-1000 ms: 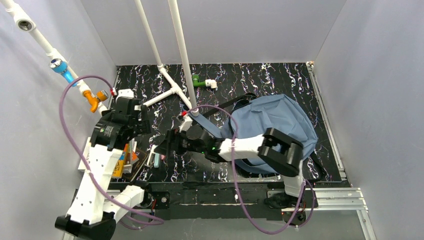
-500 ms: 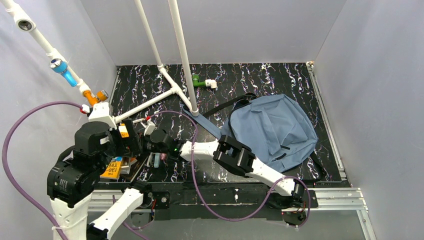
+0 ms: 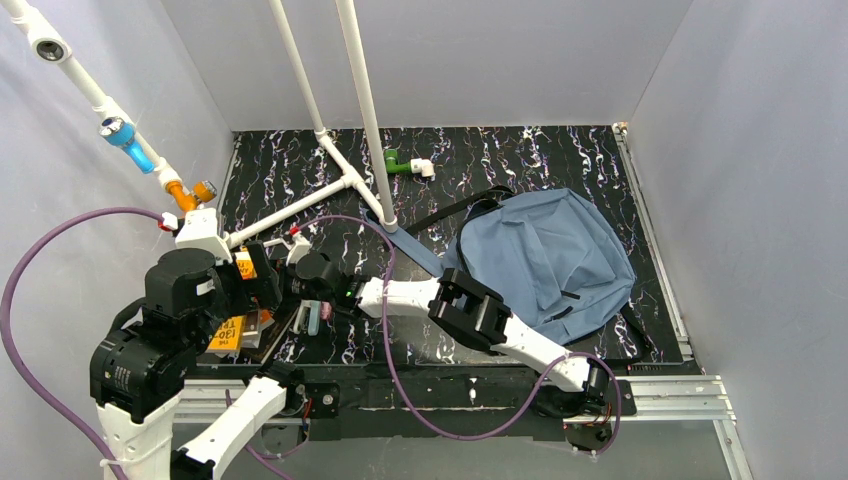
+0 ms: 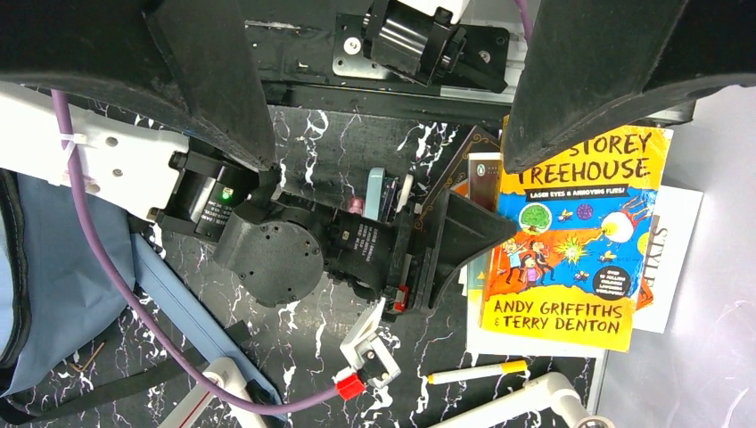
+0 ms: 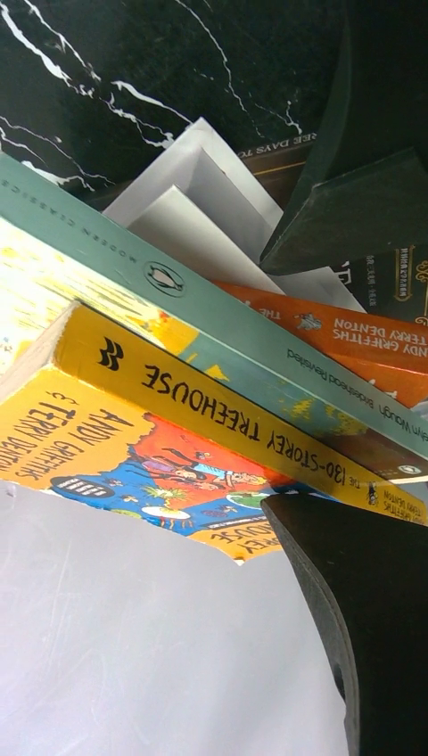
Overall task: Pack the student bag
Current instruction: Adjust the book at the corner of the board.
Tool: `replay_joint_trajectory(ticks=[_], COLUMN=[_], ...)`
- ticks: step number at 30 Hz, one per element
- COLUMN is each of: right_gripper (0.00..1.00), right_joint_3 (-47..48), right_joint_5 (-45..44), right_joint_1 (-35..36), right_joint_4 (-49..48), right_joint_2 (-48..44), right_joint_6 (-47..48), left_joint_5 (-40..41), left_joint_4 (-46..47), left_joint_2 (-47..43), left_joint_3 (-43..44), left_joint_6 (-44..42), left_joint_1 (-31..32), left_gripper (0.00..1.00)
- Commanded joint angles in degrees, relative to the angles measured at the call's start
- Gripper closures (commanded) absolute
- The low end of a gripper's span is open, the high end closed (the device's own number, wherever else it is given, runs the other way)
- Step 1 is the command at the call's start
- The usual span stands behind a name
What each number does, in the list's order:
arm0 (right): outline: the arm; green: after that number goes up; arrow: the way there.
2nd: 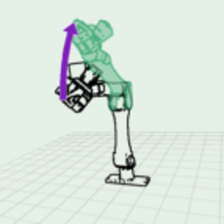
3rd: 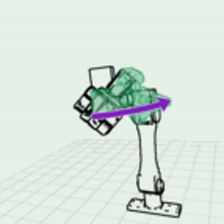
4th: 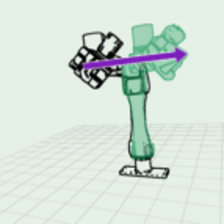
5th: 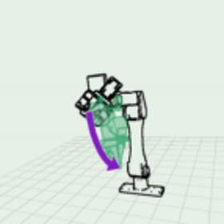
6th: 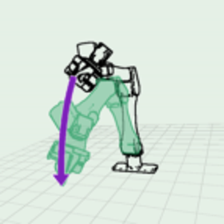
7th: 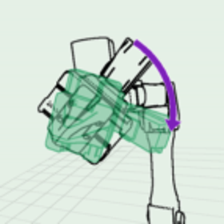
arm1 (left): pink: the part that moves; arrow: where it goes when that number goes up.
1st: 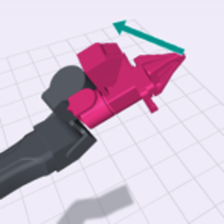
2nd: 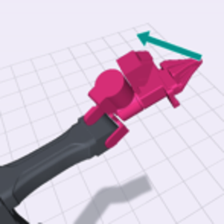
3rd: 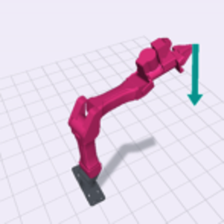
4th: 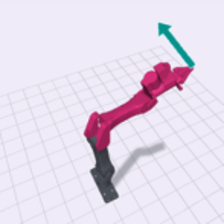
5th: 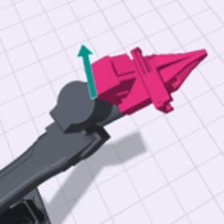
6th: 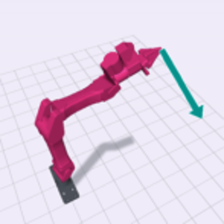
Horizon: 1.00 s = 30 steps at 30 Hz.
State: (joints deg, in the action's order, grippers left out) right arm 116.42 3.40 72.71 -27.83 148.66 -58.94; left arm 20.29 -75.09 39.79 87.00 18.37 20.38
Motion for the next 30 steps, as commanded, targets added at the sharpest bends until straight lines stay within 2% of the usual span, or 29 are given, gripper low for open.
replay_joint_trajectory(ticks=[1, 4, 13, 22, 30], right_gripper=[0.03, 0.13, 0.31, 0.48, 0.53], right_joint_3=[3.45, 2.93, 1.21, -8.14, -19.33], right_joint_5=[-0.53, -0.16, 0.98, -1.82, -2.30], right_joint_1=[-0.85, -0.90, -1.16, -1.91, -2.46], right_joint_4=[-0.35, -2.72, -6.92, -11.16, -15.57], right_joint_2=[1.86, 2.11, 2.22, -3.69, -11.83], right_joint_6=[-1.35, -3.78, -10.72, -11.24, -10.06], left_joint_5=[-0.68, -0.86, -1.48, -1.73, -2.75], left_joint_4=[0.05, 0.16, 0.88, 1.34, 1.91], left_joint_2=[0.64, 0.73, 1.17, 1.05, 1.47], left_joint_3=[-0.29, -0.50, -1.51, -2.54, -2.68], left_joint_6=[-0.48, -0.53, -0.60, -0.52, -0.02], left_joint_1=[0.11, 0.17, 0.15, 0.11, 0.10], left_gripper=[0.01, 0.01, 0.01, 0.01, 0.01])
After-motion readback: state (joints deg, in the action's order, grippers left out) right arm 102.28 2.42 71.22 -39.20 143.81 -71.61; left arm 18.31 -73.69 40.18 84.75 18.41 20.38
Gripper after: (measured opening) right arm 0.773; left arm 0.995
